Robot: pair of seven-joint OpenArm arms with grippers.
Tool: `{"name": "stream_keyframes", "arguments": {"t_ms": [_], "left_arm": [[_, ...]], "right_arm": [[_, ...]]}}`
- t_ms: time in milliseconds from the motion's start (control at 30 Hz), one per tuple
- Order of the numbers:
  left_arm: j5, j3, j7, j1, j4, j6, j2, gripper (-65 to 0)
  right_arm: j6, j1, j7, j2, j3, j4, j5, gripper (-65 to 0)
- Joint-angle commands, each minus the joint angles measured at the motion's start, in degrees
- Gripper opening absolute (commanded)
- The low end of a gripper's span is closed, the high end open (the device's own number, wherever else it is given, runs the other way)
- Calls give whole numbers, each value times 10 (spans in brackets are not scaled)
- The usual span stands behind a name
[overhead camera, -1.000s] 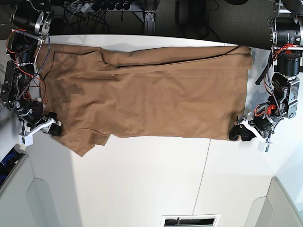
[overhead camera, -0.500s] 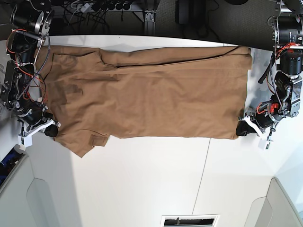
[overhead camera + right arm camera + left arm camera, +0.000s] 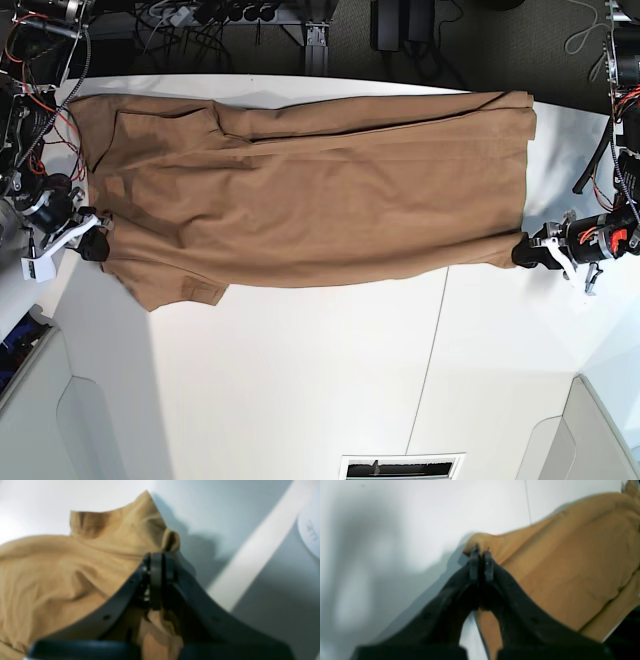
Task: Layout the t-shirt on the table in an organized manner, then fold the t-shirt properly
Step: 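Grasp the opposite edge with both grippers and fold it over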
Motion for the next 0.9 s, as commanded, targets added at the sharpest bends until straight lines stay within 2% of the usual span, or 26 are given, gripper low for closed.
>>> {"name": "stream_keyframes", "arguments": {"t_ms": [0, 200, 333, 600, 867], "left_arm": [[-13, -4, -9, -7, 17, -7, -24, -650], [-13, -4, -19, 52, 74, -7, -84, -650], [-13, -4, -17, 103, 139, -7, -110, -650], [-17, -5, -1, 189, 266, -7, -133, -650], [-17, -15, 10, 228, 295, -7, -141, -650]], "right_arm": [[3, -1, 8, 14, 3, 20, 9, -650], [4, -52, 8, 29, 7, 56, 18, -650], [4, -73, 4, 31, 11, 89, 33, -650], [4, -114, -17, 31, 15, 155, 33, -650], [4, -138, -28, 32, 42, 164, 38, -650]]}}
